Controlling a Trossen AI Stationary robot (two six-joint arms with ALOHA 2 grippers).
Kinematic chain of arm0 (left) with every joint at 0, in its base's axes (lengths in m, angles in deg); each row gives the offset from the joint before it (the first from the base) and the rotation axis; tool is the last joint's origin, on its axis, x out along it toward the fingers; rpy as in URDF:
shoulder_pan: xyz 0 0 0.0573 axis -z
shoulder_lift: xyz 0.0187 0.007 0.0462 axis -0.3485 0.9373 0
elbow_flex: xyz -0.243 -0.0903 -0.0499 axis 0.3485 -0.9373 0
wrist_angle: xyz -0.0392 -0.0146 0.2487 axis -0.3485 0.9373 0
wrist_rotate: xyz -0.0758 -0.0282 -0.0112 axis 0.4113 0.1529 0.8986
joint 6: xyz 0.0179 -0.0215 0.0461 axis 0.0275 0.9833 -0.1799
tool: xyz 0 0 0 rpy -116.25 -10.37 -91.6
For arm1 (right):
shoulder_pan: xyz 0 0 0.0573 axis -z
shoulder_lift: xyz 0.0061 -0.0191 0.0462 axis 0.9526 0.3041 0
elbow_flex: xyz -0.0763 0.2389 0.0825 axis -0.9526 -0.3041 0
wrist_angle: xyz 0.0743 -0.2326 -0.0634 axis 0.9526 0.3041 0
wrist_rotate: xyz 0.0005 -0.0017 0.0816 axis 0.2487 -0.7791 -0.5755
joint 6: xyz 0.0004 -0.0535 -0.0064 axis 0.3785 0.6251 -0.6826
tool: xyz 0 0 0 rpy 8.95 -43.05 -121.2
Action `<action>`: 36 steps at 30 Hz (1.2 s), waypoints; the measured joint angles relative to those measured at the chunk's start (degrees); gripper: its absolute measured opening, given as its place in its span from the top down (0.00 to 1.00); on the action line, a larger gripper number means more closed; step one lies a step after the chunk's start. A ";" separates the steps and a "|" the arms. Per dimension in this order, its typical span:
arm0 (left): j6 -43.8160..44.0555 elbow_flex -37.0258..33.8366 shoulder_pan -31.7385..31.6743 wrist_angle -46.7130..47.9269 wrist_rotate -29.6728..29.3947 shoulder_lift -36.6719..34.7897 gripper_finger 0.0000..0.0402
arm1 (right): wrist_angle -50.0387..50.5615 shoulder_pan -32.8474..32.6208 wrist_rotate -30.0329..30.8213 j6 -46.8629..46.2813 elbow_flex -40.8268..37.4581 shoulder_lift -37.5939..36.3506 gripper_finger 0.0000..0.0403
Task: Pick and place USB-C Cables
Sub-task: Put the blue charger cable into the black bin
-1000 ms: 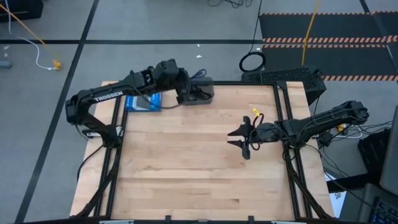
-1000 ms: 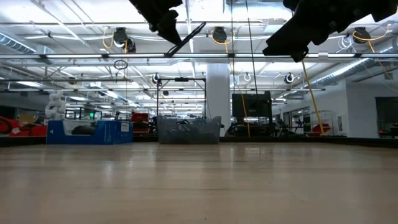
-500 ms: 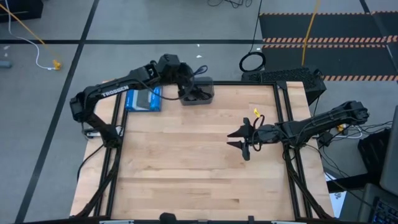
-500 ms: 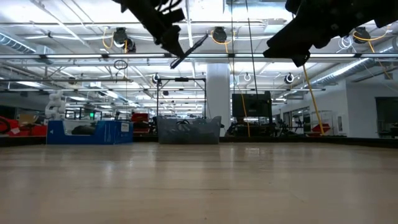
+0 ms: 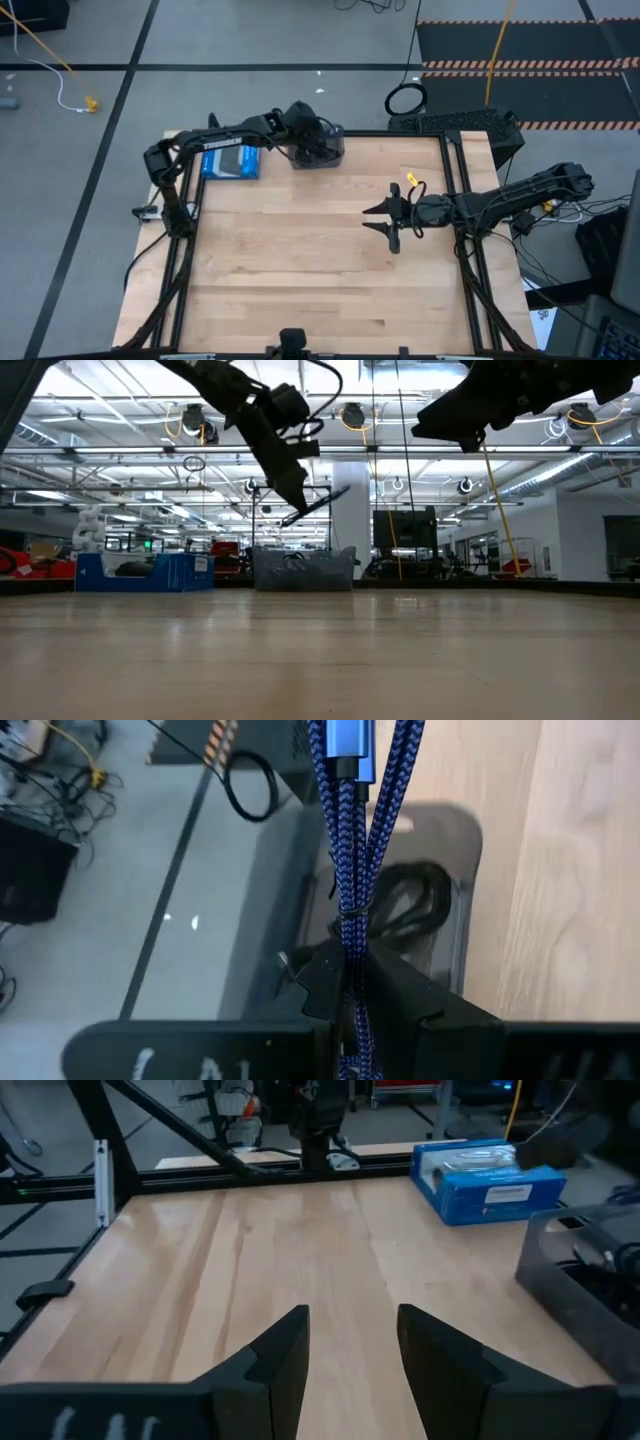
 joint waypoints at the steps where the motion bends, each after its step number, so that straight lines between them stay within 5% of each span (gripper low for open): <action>1: -0.43 0.00 -0.21 0.10 0.00 0.54 0.91 | -0.03 0.34 0.00 0.15 0.00 0.00 0.64; 16: 0.50 0.00 -3.82 1.14 -0.10 8.56 0.91 | -2.61 5.06 0.00 1.41 -0.04 0.00 0.64; 36: 3.55 -0.15 -1.85 2.66 -0.04 10.20 0.91 | -2.55 5.94 -0.21 1.41 -0.04 0.00 0.64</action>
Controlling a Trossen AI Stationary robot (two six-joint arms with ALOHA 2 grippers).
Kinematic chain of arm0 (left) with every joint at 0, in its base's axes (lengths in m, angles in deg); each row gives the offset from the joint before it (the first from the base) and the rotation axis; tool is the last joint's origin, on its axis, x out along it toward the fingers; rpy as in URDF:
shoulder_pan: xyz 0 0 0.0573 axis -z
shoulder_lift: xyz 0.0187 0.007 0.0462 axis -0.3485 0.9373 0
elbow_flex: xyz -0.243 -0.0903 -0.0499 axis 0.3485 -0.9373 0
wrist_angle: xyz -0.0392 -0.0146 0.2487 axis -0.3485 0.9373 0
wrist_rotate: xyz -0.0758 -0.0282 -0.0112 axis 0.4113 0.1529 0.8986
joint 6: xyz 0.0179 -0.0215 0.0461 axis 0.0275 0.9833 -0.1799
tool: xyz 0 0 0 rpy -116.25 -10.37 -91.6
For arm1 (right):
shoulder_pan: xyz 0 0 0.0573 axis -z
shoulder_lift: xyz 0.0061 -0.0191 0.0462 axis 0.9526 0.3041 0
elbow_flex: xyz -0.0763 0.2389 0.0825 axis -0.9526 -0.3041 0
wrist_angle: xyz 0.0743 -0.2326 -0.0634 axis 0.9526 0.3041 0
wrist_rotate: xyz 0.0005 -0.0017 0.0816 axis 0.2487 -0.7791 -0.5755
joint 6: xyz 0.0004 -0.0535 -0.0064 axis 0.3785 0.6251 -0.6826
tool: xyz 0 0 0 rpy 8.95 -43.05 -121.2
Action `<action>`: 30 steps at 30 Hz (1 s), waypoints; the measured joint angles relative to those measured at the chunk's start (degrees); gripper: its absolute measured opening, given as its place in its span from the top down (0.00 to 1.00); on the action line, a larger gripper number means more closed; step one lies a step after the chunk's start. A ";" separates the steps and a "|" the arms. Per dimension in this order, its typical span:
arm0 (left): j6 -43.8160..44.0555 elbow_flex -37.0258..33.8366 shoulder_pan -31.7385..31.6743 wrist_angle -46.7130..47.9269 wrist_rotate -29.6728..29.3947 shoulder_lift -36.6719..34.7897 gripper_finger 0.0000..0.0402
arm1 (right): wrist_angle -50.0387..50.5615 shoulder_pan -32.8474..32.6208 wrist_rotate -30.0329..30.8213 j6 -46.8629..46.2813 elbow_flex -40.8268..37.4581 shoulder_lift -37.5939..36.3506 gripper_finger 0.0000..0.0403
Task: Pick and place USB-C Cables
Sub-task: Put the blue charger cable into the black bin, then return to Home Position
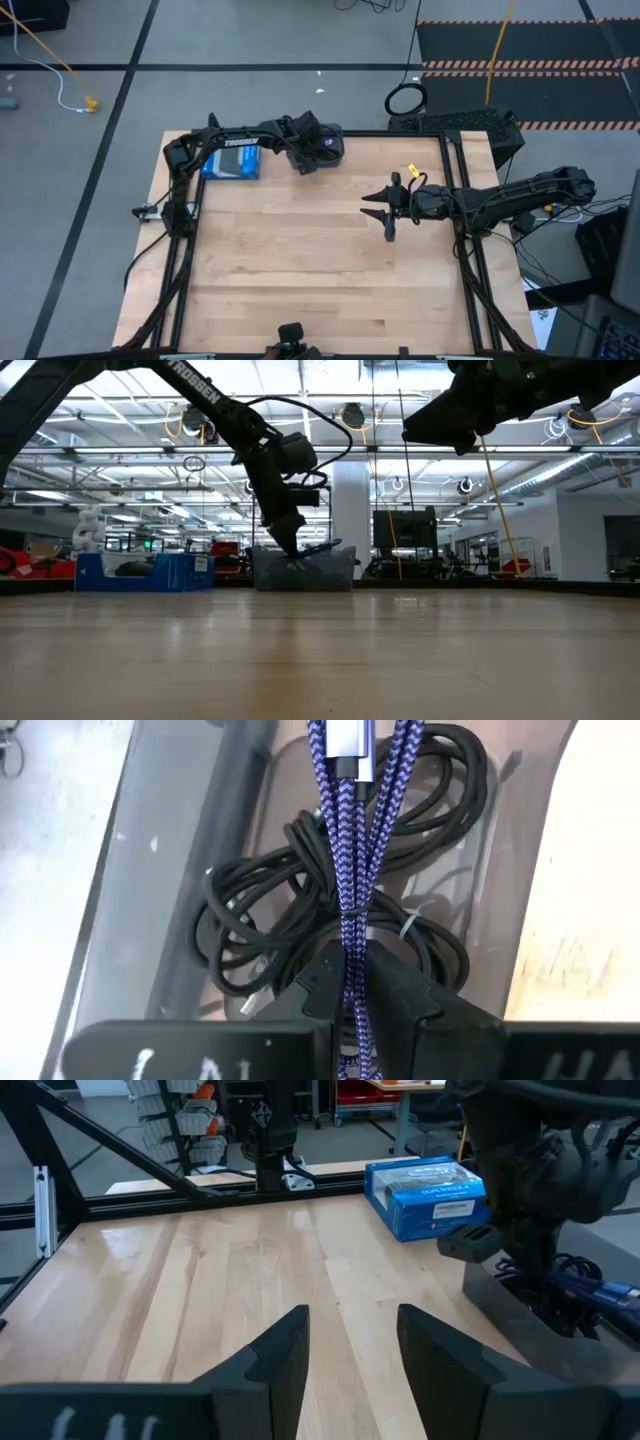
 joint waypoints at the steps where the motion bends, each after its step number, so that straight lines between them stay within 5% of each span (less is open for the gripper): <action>1: 0.71 0.00 -0.02 0.23 0.00 -0.04 0.91 | 0.04 0.00 -0.01 0.00 0.00 0.00 0.64; 13: 6.55 0.00 1.17 4.75 -0.04 -3.00 0.62 | -0.24 0.00 -0.03 0.20 0.00 0.00 0.64; 22: 12.25 0.04 6.54 8.37 0.00 -18.41 0.60 | -0.77 0.00 -0.23 1.19 0.00 0.00 0.64; 30: 19.31 0.04 19.41 13.03 -4.36 -28.27 0.60 | -0.10 -0.20 -3.16 2.62 0.00 -0.04 0.64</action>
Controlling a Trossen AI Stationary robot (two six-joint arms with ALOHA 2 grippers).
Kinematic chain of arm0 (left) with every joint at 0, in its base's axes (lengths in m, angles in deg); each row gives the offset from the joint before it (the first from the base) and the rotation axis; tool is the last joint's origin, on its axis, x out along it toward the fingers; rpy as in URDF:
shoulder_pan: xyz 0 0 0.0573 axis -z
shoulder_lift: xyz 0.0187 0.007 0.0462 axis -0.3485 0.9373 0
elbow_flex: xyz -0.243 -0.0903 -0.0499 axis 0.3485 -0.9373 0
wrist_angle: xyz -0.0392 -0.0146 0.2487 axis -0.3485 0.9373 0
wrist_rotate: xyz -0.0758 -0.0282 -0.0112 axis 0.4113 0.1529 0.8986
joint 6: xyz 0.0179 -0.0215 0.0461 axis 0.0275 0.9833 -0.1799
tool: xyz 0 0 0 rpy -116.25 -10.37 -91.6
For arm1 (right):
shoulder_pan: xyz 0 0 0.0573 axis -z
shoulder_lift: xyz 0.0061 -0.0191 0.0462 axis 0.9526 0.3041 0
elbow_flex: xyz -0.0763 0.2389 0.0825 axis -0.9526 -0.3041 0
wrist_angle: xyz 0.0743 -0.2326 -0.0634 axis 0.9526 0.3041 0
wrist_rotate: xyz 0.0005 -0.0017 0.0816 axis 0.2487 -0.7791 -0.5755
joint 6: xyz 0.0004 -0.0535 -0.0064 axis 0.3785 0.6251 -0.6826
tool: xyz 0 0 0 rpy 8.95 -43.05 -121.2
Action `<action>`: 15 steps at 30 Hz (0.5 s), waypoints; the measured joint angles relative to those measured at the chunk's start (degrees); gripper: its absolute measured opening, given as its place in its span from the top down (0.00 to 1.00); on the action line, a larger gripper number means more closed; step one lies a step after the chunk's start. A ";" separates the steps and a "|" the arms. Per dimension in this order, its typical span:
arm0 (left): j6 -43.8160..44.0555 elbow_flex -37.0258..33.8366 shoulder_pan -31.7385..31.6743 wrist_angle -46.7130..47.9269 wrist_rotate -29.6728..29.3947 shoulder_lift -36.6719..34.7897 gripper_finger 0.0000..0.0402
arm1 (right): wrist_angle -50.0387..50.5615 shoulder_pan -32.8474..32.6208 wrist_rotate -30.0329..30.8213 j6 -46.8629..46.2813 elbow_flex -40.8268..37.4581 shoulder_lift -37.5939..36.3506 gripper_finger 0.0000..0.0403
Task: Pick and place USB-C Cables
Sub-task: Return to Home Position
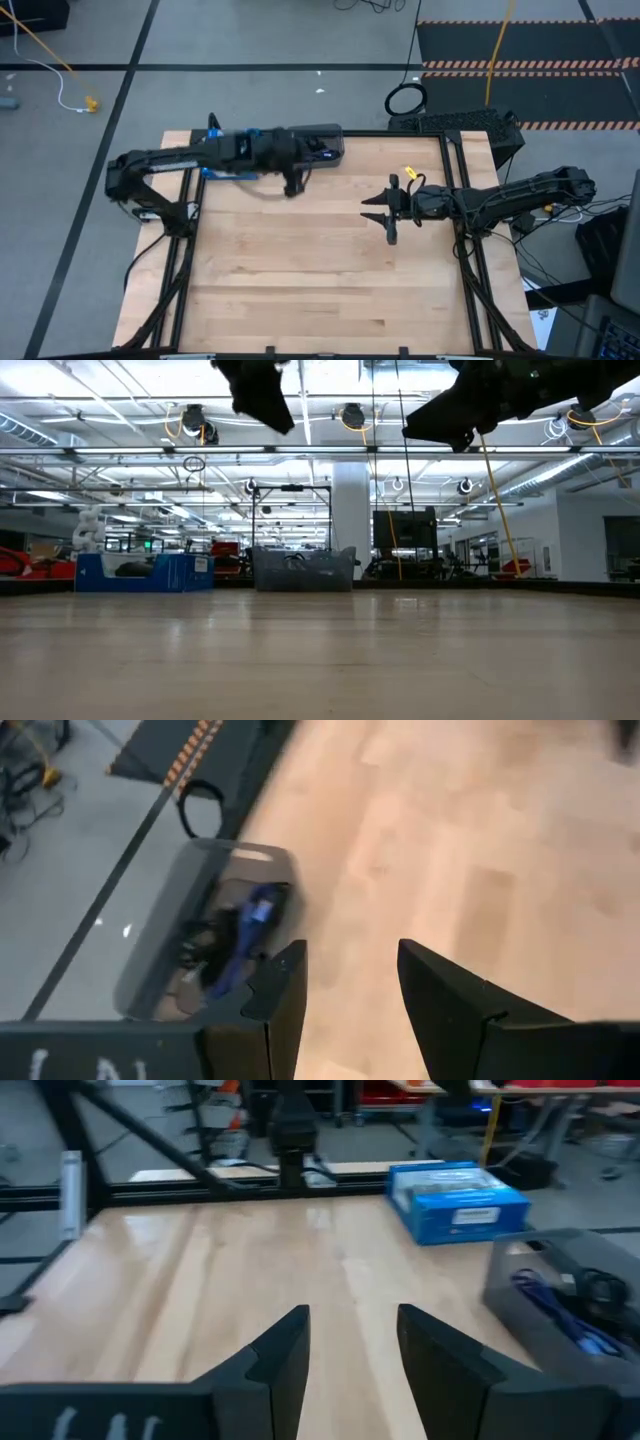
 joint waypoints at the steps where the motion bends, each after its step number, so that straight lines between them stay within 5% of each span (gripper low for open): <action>1: 0.54 0.00 2.38 0.95 -1.47 -0.36 0.60 | -0.03 -0.02 -0.89 0.06 0.00 -0.02 0.65; 8: 10.18 -1.20 16.76 5.24 -17.45 -0.17 0.60 | 1.85 -0.77 -7.57 0.63 0.00 -0.09 0.82; 12: 15.41 -8.41 20.79 3.57 -21.04 -0.15 0.60 | 5.31 -1.40 -7.60 2.84 0.00 -1.21 0.97; 15: 18.27 -13.92 21.93 -0.33 -22.14 -0.92 0.60 | 7.23 -1.60 -7.60 3.65 0.00 -2.85 0.98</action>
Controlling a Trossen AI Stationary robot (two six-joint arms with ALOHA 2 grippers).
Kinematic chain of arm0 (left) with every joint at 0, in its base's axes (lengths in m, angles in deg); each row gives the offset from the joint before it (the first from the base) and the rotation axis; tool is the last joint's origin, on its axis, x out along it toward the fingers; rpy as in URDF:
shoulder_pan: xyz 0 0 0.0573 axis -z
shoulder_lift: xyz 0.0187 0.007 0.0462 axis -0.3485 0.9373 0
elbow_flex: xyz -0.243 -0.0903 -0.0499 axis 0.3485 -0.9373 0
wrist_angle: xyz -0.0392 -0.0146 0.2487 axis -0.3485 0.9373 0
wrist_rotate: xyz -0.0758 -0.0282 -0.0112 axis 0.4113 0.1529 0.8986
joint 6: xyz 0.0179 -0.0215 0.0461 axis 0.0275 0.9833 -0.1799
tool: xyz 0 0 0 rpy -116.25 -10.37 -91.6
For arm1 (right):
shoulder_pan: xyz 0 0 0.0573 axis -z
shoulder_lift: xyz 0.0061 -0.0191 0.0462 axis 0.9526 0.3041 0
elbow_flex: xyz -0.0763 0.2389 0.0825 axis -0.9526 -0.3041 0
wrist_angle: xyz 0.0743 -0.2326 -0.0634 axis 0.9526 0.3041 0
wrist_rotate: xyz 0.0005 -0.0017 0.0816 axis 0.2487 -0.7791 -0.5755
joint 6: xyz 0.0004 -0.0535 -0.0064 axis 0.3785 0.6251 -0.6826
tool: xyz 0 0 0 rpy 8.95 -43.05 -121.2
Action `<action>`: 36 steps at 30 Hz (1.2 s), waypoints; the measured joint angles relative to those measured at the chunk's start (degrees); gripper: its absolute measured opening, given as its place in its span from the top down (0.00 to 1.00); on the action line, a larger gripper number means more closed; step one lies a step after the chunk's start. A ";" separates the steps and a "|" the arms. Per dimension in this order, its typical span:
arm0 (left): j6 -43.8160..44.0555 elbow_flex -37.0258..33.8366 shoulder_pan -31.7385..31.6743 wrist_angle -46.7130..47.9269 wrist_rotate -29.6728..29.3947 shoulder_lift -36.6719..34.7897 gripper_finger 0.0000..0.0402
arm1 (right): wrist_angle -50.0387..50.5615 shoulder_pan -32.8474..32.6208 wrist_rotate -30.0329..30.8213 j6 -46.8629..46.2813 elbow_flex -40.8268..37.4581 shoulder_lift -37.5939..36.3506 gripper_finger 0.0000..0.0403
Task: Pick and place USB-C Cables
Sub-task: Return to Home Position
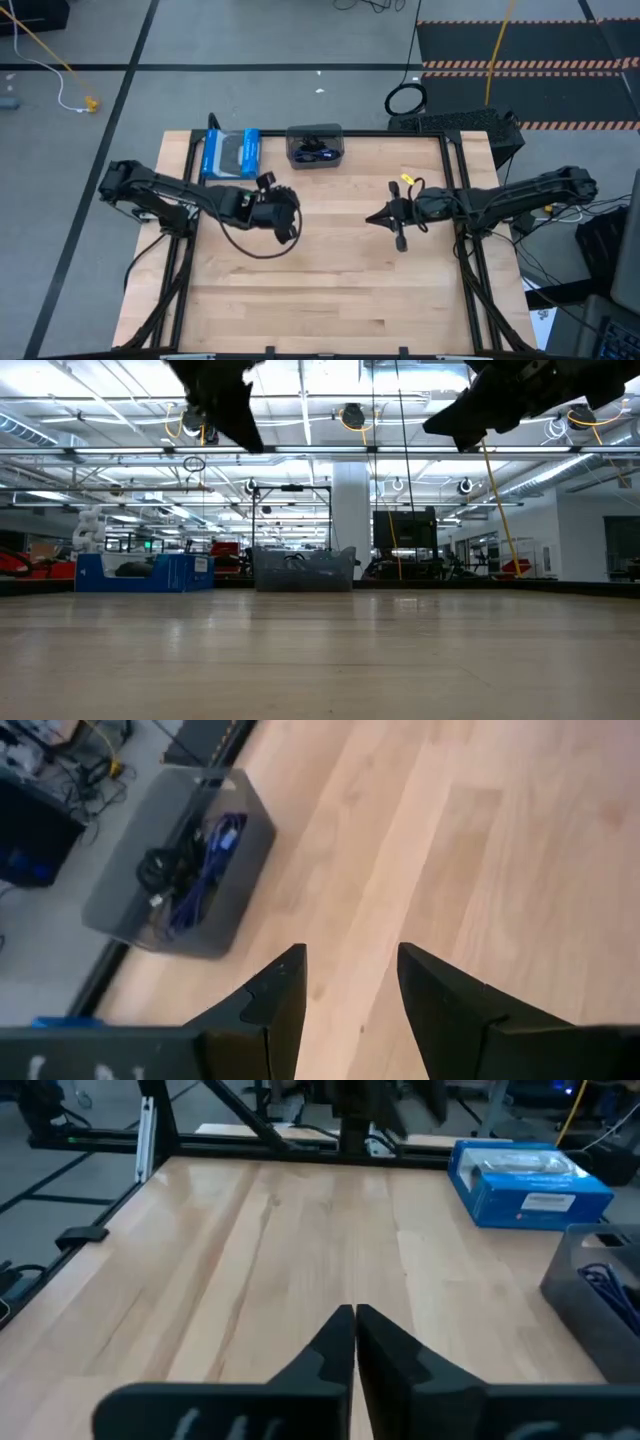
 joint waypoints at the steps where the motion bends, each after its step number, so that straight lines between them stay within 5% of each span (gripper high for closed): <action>1: 0.63 -1.66 0.39 -1.45 -0.09 0.01 0.60 | 0.37 -0.24 0.03 0.42 -0.01 -0.58 0.97; 17: -0.57 -22.41 5.14 -28.90 0.70 -3.15 0.60 | -6.29 -1.87 0.24 0.61 -16.17 -16.55 1.00; 36: -9.05 -47.95 6.11 -62.68 3.02 -20.93 0.60 | -2.32 -1.89 -1.48 -2.13 -25.95 -34.81 1.00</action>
